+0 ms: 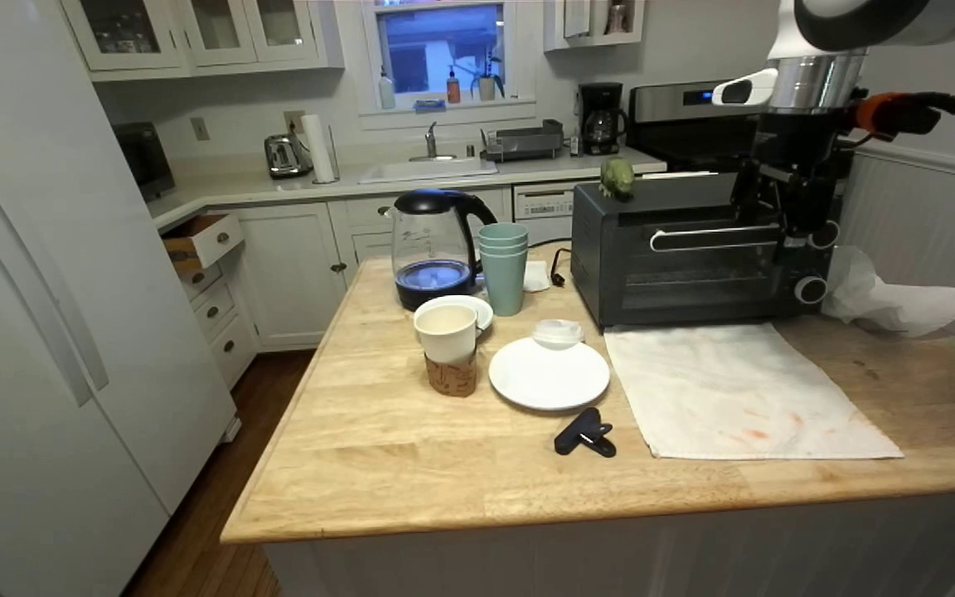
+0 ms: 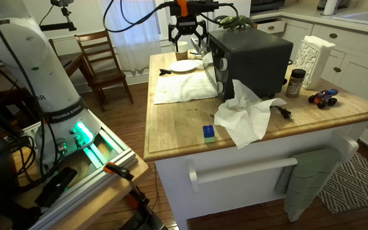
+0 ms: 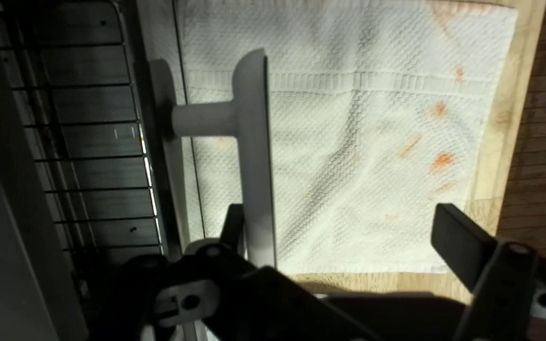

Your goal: Pull down the mini oven door

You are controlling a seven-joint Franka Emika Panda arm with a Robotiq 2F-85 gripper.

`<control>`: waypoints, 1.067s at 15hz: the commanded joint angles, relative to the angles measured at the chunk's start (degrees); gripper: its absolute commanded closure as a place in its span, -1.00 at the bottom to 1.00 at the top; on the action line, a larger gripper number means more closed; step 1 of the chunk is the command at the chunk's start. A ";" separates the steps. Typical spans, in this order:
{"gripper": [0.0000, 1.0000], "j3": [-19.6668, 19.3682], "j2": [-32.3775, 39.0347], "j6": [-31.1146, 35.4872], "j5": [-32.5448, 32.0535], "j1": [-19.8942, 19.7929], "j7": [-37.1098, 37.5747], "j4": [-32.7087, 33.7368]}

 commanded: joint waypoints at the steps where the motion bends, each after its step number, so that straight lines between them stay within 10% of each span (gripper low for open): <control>1: -1.00 0.96 -0.74 -2.89 2.17 -0.09 1.42 -0.85; 16: -1.00 2.63 -5.05 0.22 0.62 0.67 8.08 -6.92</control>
